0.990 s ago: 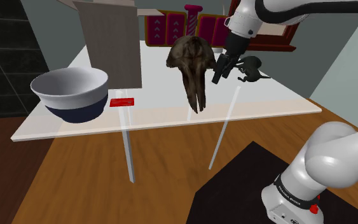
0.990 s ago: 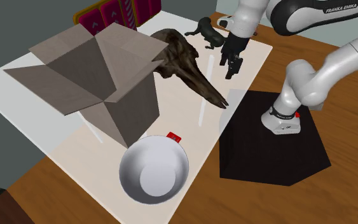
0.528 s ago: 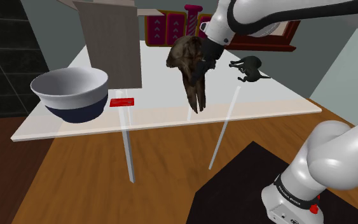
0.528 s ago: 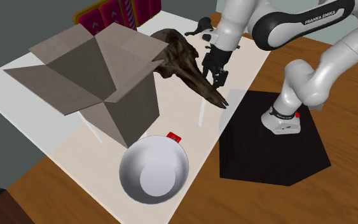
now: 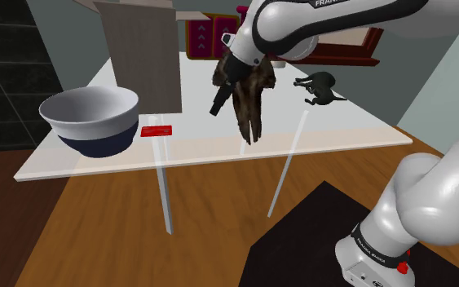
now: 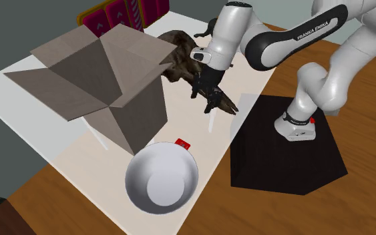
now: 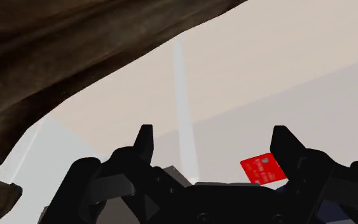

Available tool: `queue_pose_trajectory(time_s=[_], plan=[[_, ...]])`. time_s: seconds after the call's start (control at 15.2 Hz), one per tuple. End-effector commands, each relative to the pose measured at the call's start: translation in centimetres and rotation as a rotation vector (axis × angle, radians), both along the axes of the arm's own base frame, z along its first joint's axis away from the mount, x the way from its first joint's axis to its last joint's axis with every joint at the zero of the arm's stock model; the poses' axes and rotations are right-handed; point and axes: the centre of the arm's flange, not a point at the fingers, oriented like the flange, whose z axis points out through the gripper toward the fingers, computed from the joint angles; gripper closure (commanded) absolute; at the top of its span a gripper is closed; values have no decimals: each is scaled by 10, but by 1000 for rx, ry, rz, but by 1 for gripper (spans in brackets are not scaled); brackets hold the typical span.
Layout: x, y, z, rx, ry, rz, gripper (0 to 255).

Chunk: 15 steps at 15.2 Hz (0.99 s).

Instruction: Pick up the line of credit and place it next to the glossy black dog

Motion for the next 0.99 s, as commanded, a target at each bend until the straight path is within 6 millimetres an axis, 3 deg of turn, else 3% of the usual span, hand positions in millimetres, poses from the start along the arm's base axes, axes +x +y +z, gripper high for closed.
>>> queue_pose_trajectory(time_s=[0.0,0.79,0.92], plan=[[12,21,-7,14,-25,58,0],[63,144,-27,99,-183,396,0],[66,155,-32,104,-193,418,0]])
